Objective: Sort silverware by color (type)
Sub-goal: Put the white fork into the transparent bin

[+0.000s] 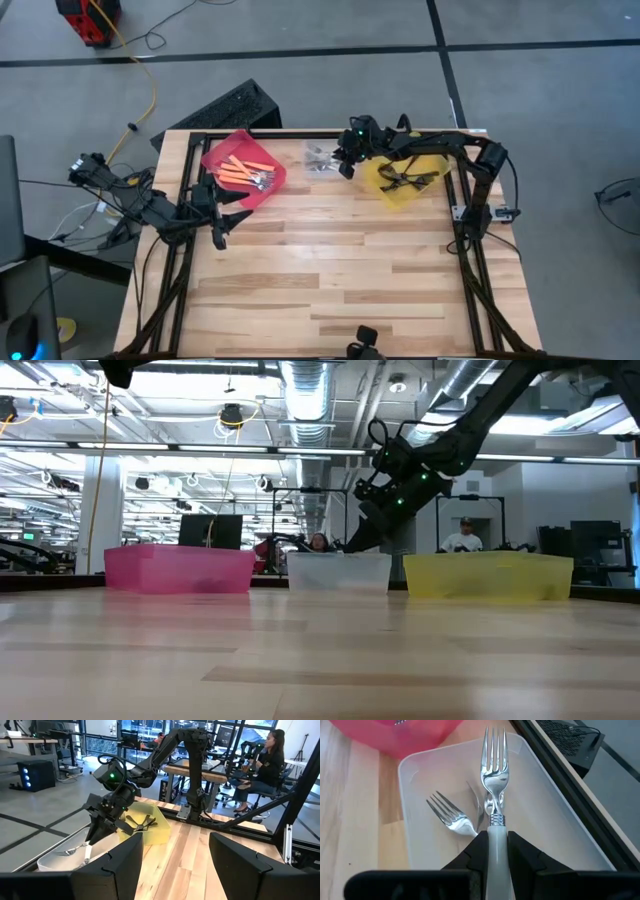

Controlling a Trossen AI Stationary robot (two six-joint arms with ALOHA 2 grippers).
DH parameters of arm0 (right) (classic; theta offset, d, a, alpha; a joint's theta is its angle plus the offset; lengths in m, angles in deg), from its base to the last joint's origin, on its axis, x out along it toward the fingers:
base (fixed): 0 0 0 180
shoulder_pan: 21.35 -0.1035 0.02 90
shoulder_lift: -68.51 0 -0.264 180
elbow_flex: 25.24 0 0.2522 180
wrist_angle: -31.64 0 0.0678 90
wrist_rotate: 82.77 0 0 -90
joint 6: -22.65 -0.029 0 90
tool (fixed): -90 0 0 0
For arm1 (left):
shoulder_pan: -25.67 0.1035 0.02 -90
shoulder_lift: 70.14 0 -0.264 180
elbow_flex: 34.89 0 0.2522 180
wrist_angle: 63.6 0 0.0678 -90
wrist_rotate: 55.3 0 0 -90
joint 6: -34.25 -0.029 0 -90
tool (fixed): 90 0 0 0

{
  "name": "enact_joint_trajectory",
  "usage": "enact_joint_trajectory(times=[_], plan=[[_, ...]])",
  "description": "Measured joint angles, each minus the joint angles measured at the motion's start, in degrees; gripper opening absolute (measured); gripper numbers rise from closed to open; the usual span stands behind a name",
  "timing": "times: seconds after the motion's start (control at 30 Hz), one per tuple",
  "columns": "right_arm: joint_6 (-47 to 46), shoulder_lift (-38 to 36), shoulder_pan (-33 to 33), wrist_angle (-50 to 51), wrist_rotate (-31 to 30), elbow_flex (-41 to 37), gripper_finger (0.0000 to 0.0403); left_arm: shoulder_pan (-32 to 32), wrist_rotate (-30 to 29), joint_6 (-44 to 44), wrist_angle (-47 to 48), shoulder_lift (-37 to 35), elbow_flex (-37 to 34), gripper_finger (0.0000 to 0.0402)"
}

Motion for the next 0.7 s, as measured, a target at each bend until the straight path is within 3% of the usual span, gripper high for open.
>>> enact_joint_trajectory(times=[0.7], plan=[[-1.36, 0.0, 0.15, 0.17, -0.1, 0.0, 0.011, 0.0, 0.0, 0.84, 0.0, 0.0, 0.0, 0.0212]])
